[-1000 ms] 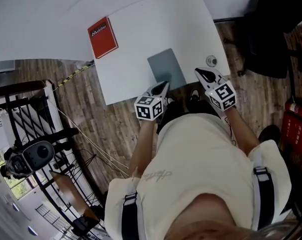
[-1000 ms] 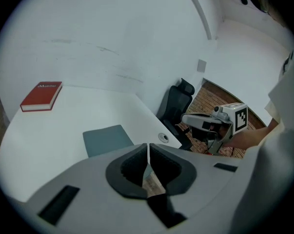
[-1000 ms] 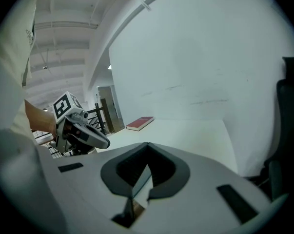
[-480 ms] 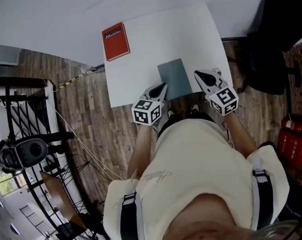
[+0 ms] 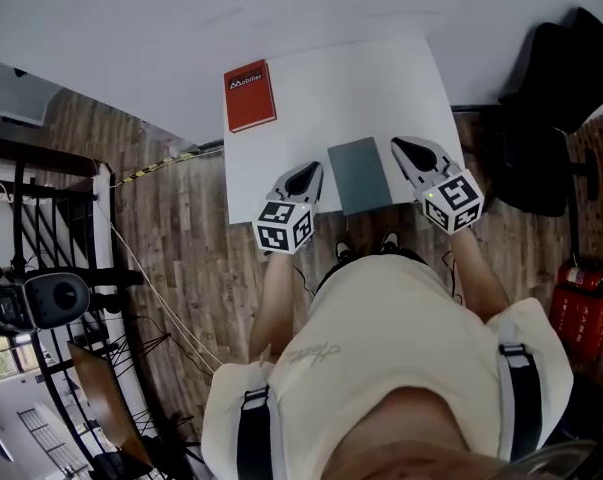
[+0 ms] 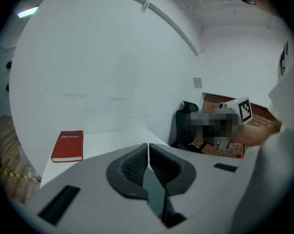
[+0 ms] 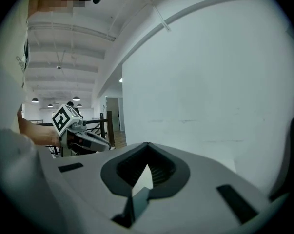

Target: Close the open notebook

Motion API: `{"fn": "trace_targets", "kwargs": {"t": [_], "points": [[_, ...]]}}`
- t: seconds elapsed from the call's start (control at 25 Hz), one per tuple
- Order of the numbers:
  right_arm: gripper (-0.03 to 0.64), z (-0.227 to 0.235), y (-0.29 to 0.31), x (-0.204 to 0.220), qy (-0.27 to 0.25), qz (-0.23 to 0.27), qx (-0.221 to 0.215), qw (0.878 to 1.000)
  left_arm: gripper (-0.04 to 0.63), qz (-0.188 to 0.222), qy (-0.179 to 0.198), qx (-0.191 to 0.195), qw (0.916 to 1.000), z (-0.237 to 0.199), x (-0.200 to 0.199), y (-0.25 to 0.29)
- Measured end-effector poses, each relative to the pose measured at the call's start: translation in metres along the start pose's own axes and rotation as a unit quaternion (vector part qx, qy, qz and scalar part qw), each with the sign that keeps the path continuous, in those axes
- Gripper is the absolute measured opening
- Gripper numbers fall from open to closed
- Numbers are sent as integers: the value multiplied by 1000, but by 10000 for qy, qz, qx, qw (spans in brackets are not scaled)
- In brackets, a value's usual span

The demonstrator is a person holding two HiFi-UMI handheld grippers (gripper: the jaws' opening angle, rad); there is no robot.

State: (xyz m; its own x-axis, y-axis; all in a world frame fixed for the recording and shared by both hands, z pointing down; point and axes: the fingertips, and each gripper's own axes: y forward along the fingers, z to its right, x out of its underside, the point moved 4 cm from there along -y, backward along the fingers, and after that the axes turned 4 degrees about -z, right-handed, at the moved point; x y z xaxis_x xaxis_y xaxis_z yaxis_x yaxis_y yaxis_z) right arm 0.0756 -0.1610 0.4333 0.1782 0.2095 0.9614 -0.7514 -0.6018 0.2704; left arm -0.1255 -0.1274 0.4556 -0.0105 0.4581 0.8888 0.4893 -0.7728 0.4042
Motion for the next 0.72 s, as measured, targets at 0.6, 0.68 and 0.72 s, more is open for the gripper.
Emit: {"fn": "trace_targets", "kwargs": {"t": [0.6, 0.68, 0.72], "points": [[6, 1, 0, -66, -413, 595, 92, 9973, 26, 936, 510, -666, 9921, -29, -82, -38], [6, 0, 0, -75, -491, 691, 120, 9963, 25, 1018, 539, -685, 9910, -31, -91, -40], [6, -1, -1, -78, -549, 691, 118, 9960, 26, 1056, 561, -700, 9904, -32, -95, -41]]}}
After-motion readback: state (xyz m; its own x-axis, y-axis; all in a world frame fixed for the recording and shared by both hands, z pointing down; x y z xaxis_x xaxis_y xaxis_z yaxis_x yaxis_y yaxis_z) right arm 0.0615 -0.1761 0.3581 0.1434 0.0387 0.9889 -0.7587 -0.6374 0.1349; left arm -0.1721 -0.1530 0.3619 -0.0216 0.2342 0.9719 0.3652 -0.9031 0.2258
